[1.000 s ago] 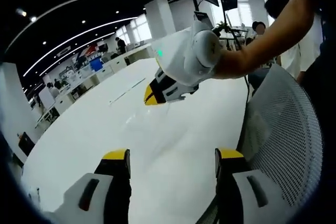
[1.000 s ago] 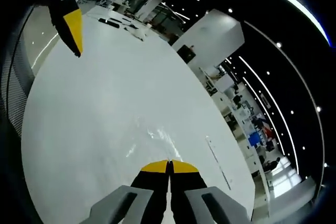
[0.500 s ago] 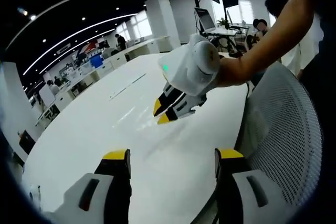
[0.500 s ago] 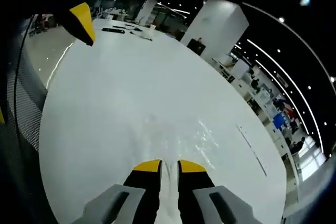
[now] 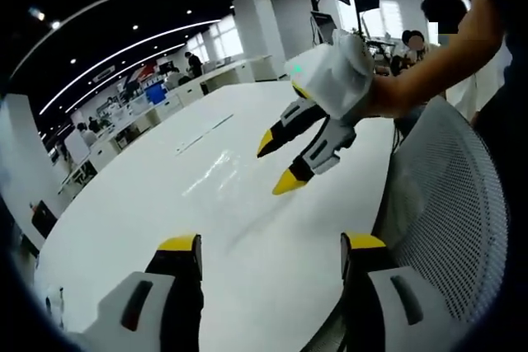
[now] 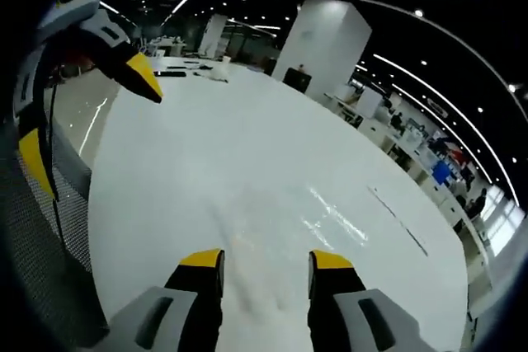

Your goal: Open the resealable bag by pulling the two sides of the seal apart until the entire bag opening is separated and visibly accessible.

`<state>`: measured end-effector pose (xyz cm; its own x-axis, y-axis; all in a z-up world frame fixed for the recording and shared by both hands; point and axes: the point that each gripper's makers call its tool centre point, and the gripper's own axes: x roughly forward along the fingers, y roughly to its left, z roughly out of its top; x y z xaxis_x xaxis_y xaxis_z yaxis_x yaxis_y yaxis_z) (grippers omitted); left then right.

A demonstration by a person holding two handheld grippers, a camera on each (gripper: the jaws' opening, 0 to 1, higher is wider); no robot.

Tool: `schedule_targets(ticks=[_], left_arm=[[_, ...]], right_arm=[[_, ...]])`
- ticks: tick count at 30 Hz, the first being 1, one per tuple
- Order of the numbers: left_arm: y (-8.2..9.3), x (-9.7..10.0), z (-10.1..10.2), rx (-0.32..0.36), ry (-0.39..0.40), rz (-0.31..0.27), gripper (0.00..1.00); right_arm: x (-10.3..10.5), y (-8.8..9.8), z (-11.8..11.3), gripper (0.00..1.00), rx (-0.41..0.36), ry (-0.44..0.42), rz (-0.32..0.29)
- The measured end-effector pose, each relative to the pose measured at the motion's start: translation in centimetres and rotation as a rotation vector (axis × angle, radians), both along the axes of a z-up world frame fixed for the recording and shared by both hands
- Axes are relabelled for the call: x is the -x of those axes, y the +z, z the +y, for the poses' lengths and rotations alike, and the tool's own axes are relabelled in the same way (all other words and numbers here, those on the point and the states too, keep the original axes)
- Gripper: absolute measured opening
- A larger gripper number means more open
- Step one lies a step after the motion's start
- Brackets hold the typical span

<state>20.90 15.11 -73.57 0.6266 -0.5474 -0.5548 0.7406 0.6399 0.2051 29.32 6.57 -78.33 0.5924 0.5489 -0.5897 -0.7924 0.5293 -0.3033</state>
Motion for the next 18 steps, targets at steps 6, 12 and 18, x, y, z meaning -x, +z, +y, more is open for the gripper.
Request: schedule_targets(ticks=[6, 12, 18], left_arm=[[0.2, 0.2, 0.1, 0.008, 0.013, -0.003, 0.68], [0.5, 0.7, 0.2, 0.018, 0.02, -0.01, 0.71], [1.2, 1.1, 0.4, 0.053, 0.046, -0.03, 0.71]], right_arm=[[1.1, 1.6, -2.2, 0.44, -0.105, -0.098, 0.04], [2.6, 3.2, -5.2, 0.53, -0.222, -0.225, 0.088], [4.2, 4.3, -7.7, 0.69, -0.295, -0.334, 0.103]])
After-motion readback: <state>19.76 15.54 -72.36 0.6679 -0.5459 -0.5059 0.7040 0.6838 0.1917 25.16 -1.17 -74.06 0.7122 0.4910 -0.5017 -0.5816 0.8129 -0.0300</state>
